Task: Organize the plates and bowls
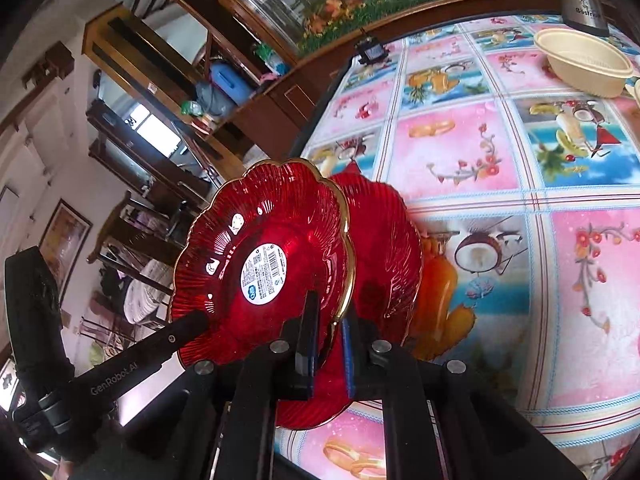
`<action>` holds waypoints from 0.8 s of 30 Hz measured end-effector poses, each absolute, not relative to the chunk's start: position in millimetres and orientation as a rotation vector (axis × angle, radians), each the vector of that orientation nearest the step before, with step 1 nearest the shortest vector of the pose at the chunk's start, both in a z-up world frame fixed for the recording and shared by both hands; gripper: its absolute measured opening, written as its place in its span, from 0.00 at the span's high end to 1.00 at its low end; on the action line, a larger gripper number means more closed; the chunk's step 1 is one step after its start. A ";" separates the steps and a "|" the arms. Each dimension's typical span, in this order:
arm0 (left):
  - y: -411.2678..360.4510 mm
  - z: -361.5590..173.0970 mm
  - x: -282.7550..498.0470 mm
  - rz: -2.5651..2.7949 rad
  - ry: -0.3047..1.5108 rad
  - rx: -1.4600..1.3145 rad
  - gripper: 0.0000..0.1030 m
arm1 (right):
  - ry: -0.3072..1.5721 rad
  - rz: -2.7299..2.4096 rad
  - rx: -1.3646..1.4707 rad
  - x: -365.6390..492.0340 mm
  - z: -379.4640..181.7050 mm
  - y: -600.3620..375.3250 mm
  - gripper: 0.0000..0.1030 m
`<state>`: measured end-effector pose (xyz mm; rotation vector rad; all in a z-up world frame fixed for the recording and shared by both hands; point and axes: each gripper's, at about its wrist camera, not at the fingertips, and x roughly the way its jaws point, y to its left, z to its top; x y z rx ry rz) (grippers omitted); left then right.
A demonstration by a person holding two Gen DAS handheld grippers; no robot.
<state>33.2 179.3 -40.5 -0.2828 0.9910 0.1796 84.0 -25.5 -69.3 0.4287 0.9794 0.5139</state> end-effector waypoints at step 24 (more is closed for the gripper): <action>158.9 -58.1 41.6 0.247 1.030 -0.042 0.72 | 0.937 0.424 0.149 84.9 -65.4 3.9 0.79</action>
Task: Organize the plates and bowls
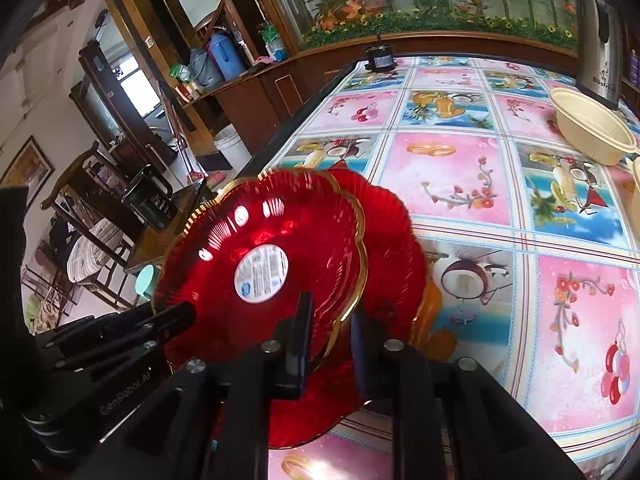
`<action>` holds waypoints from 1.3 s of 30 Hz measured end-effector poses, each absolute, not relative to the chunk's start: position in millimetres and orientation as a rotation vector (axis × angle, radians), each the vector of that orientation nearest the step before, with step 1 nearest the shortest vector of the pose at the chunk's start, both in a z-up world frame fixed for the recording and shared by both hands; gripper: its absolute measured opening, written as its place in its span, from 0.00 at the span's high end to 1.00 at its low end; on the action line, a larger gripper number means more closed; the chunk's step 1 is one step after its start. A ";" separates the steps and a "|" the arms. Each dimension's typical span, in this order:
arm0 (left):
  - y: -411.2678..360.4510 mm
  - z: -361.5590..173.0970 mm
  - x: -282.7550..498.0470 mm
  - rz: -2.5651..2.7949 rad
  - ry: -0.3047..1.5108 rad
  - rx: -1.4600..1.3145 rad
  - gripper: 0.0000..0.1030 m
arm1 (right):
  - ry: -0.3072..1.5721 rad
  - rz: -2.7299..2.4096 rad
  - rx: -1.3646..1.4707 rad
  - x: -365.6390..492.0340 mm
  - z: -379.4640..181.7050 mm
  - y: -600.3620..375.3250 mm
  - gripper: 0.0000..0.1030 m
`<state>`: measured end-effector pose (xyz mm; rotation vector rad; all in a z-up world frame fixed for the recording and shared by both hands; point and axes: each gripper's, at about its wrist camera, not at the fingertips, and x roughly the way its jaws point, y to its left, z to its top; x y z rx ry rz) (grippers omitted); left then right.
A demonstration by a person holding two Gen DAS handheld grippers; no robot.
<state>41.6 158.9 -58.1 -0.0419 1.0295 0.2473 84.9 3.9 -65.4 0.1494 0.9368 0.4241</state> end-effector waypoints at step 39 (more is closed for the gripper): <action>-22.7 10.7 16.3 0.022 0.707 0.144 0.42 | 0.472 0.126 0.363 30.7 -28.9 -272.1 0.32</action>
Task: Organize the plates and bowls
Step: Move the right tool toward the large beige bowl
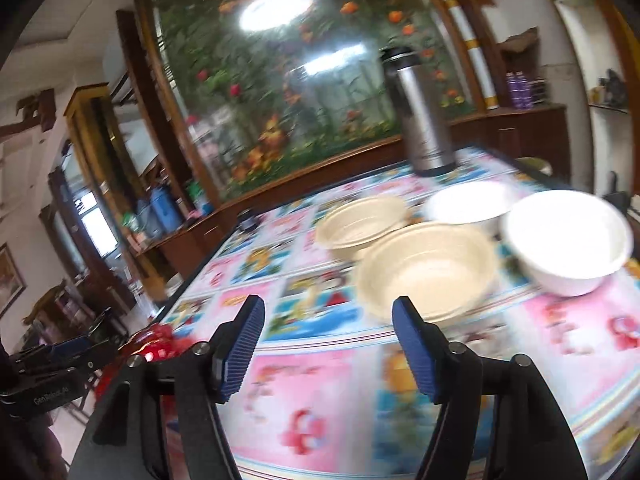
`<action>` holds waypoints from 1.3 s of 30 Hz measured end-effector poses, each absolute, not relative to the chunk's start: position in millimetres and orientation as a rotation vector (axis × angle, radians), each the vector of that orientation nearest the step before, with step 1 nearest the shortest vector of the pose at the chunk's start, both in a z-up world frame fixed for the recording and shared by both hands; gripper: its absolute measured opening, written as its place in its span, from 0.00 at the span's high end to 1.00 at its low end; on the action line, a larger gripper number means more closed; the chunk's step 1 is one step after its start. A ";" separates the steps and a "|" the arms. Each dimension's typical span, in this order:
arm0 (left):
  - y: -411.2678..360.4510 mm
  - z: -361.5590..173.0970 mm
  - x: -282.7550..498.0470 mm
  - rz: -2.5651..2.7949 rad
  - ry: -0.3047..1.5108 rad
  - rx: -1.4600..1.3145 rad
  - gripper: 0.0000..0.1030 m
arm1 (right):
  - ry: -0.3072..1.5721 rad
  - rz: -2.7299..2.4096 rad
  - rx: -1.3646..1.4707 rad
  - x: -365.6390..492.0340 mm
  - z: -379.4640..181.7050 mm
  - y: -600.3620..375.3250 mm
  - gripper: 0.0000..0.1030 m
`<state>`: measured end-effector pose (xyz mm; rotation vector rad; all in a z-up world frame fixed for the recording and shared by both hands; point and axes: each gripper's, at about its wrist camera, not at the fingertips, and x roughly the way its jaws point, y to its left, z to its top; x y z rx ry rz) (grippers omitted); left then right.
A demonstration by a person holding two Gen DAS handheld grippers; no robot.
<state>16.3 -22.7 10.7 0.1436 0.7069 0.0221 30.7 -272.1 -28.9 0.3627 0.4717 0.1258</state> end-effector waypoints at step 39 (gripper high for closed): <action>-146.0 -5.2 114.5 -0.128 0.788 0.210 0.42 | 0.650 0.058 0.702 83.5 -64.8 -397.8 0.31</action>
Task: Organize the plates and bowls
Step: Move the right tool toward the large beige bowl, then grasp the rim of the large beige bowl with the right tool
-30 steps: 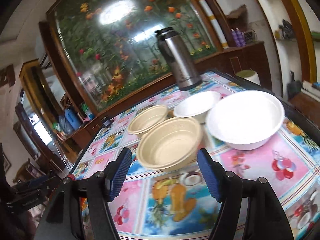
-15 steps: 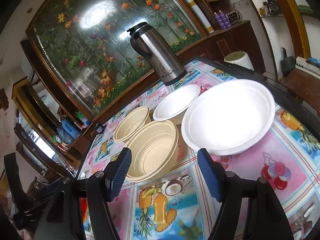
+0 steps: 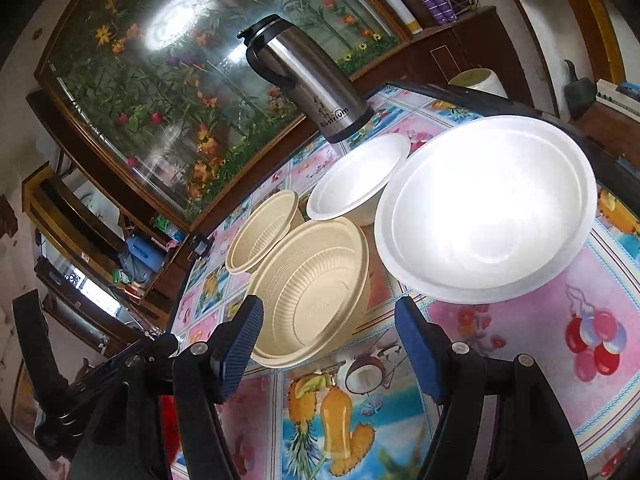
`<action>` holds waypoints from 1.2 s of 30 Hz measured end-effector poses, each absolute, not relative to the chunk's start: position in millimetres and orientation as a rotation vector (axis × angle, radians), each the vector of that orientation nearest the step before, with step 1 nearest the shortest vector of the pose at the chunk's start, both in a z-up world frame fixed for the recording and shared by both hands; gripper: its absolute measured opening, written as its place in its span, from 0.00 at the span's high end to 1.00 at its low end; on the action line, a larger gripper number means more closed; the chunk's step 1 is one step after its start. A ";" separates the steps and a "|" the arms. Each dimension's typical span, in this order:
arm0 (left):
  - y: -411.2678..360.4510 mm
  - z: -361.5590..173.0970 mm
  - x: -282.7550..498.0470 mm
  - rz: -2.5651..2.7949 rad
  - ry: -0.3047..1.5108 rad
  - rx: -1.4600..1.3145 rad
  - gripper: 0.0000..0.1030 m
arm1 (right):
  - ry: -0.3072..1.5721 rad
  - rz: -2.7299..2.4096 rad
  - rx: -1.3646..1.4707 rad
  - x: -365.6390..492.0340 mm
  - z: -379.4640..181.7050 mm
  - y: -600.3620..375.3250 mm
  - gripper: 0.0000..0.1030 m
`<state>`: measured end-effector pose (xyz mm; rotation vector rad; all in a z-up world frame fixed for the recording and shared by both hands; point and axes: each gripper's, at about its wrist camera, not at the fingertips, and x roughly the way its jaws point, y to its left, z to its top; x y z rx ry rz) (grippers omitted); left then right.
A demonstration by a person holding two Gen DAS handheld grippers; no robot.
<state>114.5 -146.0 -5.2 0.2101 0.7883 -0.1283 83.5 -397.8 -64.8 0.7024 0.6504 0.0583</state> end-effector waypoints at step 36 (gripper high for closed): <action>-176.7 -50.6 193.8 -0.277 0.999 0.038 0.43 | 0.795 0.001 0.879 128.3 -102.4 -410.2 0.31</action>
